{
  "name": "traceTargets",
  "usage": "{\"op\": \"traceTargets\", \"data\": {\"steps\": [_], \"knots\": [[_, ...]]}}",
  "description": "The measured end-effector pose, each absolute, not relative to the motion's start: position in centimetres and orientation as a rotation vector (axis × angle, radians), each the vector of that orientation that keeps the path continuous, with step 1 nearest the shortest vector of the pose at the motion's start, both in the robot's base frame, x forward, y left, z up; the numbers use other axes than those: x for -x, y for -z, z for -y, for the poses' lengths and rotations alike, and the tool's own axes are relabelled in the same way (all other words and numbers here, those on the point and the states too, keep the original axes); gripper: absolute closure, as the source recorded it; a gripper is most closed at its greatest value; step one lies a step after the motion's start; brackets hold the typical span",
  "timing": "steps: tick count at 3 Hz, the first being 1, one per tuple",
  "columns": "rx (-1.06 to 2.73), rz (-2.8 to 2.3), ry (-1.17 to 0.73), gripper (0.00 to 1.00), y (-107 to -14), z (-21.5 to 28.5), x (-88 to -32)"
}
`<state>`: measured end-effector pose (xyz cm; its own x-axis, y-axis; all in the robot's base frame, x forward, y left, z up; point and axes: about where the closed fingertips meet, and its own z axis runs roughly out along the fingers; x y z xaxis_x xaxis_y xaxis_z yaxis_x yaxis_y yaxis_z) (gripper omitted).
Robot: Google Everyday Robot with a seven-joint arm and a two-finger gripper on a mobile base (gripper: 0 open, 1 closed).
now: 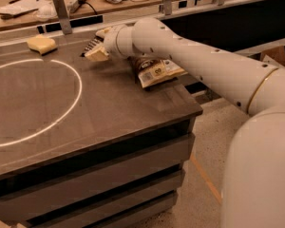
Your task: Move rxbar chocolate near sponge
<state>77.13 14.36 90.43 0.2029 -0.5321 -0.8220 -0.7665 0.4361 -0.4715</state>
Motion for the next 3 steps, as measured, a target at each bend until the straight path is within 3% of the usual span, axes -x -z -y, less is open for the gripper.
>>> {"op": "traceTargets", "data": {"steps": [3], "knots": [[1.131,-1.544,-0.266,1.00,-88.3,-20.0,-84.2]]}}
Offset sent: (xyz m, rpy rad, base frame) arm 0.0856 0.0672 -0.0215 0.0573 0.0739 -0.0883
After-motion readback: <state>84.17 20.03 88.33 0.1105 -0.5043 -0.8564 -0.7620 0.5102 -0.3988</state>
